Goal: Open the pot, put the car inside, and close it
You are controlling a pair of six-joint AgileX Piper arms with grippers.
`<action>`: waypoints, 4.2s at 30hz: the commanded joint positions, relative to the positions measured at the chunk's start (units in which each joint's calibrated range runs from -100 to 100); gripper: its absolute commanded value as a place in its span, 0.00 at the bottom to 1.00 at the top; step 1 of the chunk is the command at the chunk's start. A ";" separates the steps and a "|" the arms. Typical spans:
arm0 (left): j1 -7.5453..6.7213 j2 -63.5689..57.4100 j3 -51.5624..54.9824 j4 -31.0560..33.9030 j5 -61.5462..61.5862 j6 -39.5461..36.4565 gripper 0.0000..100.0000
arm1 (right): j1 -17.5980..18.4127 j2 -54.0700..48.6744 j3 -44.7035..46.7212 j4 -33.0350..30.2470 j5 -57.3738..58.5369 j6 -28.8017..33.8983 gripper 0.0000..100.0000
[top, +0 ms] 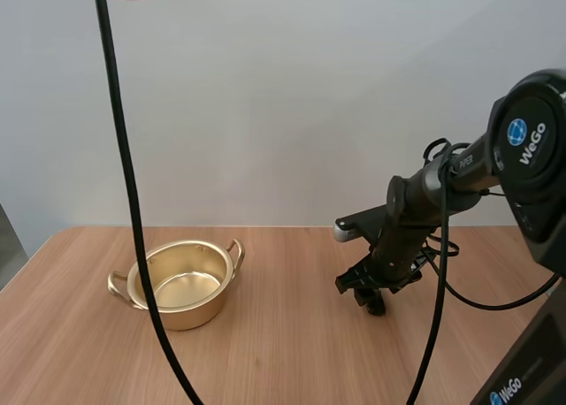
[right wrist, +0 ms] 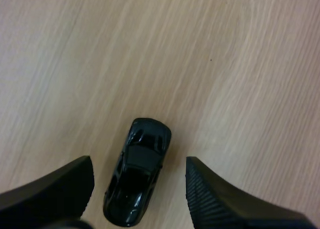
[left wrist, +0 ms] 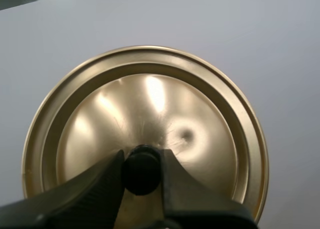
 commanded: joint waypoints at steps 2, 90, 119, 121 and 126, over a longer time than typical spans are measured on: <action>0.03 0.07 -0.08 0.06 0.00 0.00 0.00 | -0.02 1.37 -0.09 -0.06 0.08 -0.33 0.80; 1.57 -4.30 -14.11 7.75 12.75 -4.39 0.00 | 25.10 -7.33 -28.40 8.38 -1.44 -13.62 0.00; 1.57 19.64 35.35 7.24 14.24 1.16 0.00 | 6.07 -51.62 -28.15 -9.93 8.33 -4.23 0.00; 1.57 22.76 35.62 7.36 14.76 1.16 0.00 | 5.99 -51.62 -28.15 -10.24 8.33 -3.83 0.00; 1.57 28.03 35.62 7.36 16.49 1.16 0.00 | 5.61 -51.62 -28.15 -10.24 8.33 -3.68 0.00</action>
